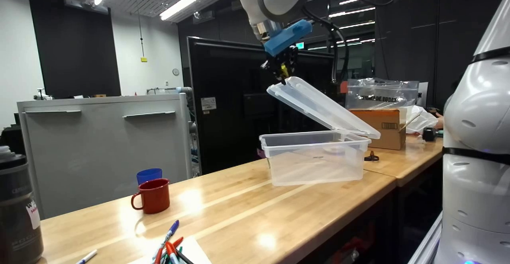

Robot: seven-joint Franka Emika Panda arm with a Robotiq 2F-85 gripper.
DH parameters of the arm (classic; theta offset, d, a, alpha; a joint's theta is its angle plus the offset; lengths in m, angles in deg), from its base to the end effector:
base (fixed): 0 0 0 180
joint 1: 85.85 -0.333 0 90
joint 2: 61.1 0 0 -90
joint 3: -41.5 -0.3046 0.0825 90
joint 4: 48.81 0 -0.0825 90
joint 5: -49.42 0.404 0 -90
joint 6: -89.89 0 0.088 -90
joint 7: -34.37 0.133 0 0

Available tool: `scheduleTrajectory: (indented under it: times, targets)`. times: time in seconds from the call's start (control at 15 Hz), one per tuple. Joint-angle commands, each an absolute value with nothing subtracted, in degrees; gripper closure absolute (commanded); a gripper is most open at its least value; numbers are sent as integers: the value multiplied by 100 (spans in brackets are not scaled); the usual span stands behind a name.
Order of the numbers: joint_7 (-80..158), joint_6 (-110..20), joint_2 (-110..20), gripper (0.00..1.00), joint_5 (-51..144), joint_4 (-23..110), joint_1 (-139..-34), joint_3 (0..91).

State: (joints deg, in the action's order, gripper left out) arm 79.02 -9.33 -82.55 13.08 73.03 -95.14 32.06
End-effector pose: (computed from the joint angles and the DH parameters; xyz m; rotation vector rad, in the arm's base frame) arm 0.4625 0.0912 0.5442 2.4701 -0.4369 0.4344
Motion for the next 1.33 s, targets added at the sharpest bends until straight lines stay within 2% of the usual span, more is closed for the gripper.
scheduleTrajectory:
  times: [0.0,0.8,0.87,0.93,1.07,1.27]
  targets:
    - [7523,-750,-8295,91,1334,7260,-9292,3090]
    - [8258,-622,-8701,91,686,7595,-9731,1925]
    - [8335,-629,-8696,70,624,7609,-9752,1887]
    - [8417,-663,-8674,42,581,7626,-9766,1877]
    - [8541,-741,-8619,44,505,7663,-9770,1902]
    - [8766,-771,-8397,27,473,7628,-9678,2039]
